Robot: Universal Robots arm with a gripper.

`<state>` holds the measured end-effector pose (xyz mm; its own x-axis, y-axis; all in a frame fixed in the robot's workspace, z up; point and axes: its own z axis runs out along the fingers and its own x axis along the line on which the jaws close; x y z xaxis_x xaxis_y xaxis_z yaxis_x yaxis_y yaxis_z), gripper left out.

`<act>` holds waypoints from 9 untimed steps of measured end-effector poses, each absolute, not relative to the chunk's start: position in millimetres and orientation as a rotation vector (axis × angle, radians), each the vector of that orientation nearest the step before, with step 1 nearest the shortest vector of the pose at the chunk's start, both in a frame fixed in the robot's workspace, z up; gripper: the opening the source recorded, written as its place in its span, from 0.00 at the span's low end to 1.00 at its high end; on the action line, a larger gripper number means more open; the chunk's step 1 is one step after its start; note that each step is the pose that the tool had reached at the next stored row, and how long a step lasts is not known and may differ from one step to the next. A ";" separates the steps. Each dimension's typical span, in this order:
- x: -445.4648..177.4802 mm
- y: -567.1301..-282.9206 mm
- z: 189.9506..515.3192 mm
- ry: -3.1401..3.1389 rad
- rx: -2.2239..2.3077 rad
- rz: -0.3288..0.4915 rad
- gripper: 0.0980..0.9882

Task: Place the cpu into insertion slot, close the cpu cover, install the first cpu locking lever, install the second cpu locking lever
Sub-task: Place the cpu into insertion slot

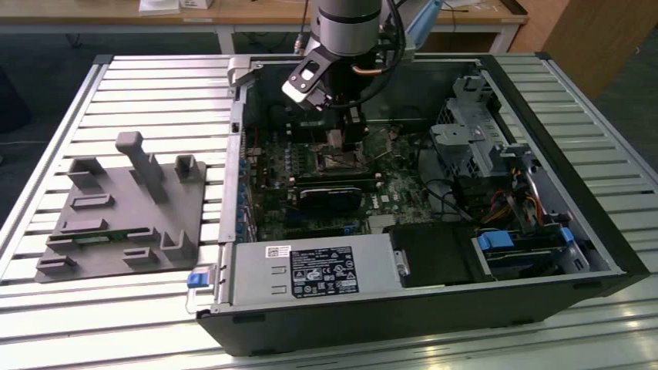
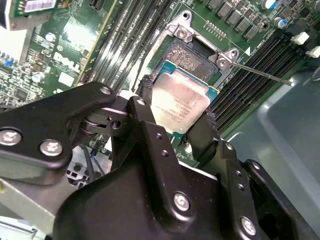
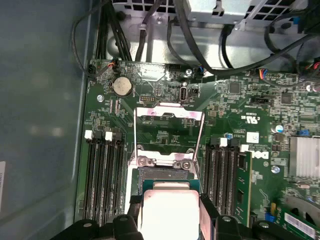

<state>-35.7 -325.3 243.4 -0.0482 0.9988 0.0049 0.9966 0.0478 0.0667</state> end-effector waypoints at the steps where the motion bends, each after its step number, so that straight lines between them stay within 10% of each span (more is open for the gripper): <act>1: -35.7 -325.1 242.1 2.243 2.137 0.080 0.49; 9: -35.6 -324.7 234.7 2.243 2.137 0.080 0.49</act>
<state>-35.6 -324.7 234.7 -0.0488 0.9988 0.0050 0.9966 0.0483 0.0667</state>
